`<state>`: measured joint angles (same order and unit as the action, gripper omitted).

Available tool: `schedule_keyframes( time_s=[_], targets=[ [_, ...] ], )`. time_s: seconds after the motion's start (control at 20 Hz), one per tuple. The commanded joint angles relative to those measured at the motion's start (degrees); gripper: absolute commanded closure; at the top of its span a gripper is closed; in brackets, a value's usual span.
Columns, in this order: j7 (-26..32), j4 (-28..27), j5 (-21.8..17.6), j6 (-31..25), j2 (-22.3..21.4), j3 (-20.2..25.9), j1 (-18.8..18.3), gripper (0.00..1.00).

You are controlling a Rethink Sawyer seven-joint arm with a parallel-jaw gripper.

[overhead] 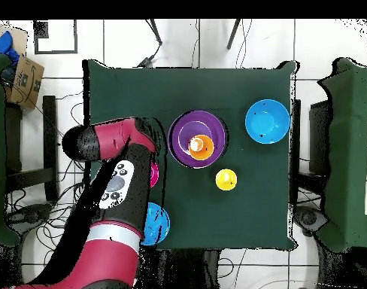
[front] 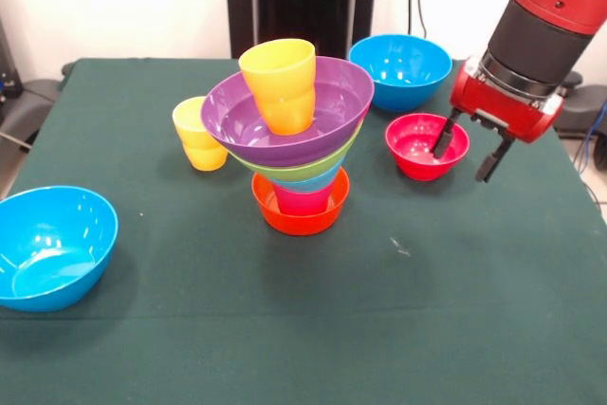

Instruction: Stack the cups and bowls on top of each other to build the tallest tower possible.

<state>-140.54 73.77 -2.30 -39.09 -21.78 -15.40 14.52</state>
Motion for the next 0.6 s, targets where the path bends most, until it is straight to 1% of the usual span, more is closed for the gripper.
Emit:
schedule_keyframes(
  time_s=[0.05,0.4,0.6],
  targets=[
    [-4.98,2.15,1.25,-3.54,2.06,4.64,0.05,0.00],
    [-4.19,4.38,3.12,-1.05,3.16,7.14,-1.28,0.00],
    [-4.08,6.08,4.31,-1.46,2.80,8.08,-1.77,0.00]
  ],
)
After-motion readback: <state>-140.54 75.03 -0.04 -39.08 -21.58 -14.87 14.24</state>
